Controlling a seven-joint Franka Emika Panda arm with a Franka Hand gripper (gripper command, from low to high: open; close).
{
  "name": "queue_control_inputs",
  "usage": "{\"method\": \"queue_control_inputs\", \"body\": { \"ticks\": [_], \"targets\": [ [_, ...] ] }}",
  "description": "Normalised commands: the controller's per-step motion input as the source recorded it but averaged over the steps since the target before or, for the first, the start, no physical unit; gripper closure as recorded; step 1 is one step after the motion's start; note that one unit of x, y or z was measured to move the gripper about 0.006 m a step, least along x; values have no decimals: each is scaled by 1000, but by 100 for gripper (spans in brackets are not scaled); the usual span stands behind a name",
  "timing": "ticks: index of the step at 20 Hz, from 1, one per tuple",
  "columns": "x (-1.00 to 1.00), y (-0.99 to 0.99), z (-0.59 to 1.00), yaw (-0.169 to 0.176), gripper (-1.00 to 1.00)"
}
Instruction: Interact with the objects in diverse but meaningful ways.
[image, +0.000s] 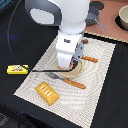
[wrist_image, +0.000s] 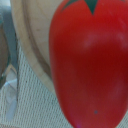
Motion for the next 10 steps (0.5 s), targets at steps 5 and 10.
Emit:
{"method": "queue_control_inputs", "body": {
  "ticks": [5, 10],
  "targets": [
    [0, 0, -41, 0, 100],
    [0, 0, -47, 0, 100]
  ]
}}
